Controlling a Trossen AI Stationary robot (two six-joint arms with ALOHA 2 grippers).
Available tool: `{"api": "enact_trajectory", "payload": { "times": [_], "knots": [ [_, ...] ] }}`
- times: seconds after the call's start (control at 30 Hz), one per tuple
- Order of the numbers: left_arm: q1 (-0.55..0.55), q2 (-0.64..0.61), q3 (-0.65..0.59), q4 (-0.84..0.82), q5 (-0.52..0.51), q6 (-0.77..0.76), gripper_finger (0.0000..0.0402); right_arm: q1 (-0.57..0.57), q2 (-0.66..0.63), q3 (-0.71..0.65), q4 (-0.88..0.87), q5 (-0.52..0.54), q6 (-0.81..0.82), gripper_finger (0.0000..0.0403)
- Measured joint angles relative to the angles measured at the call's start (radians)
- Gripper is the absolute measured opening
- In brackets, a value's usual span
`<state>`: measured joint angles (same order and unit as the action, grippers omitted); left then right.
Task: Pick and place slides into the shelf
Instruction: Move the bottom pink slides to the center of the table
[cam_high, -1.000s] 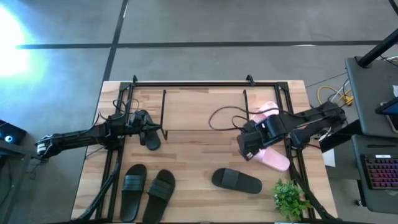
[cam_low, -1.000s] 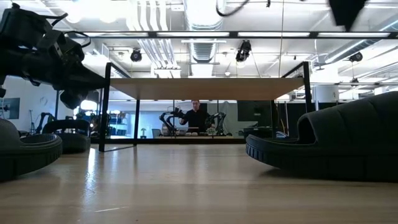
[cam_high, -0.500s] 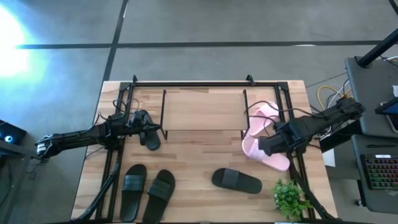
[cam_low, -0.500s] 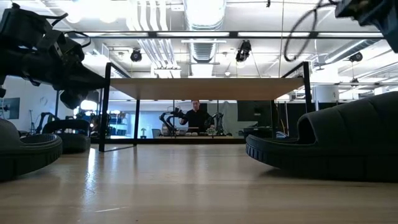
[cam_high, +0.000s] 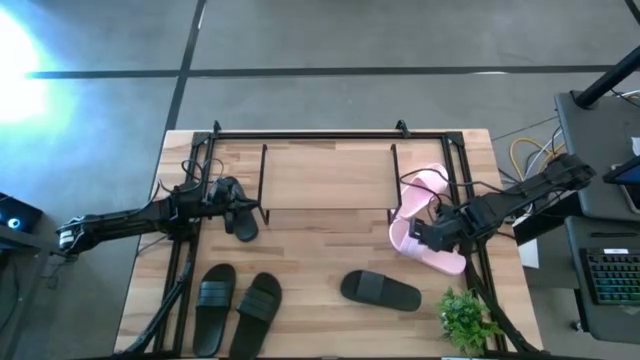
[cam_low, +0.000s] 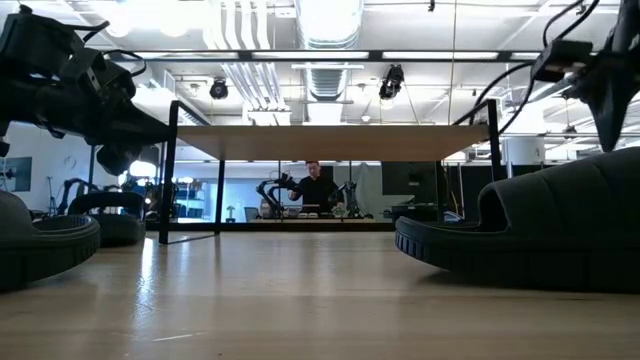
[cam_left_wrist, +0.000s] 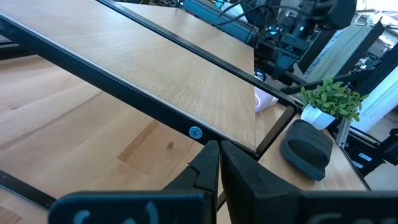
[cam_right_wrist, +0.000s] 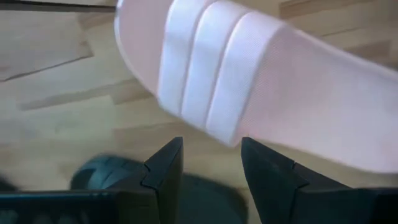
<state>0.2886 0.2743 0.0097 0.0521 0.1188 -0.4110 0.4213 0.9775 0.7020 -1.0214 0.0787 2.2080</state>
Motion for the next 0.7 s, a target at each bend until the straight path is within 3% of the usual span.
{"api": "enact_trajectory", "payload": {
  "times": [0.33, 0.47, 0.7],
  "knots": [
    [0.0, -0.001, 0.0, 0.0, 0.0, 0.0, 0.0, 0.026, 0.013, -0.059, -0.021, 0.004, -0.006, 0.0155],
    [0.0, -0.002, 0.0, 0.0, 0.0, 0.0, 0.0, 0.026, 0.013, -0.089, 0.007, 0.058, 0.005, 0.0154],
    [0.0, -0.001, 0.0, 0.0, 0.0, 0.0, 0.0, 0.026, 0.015, -0.119, 0.024, 0.091, 0.017, 0.0122]
  ]
}}
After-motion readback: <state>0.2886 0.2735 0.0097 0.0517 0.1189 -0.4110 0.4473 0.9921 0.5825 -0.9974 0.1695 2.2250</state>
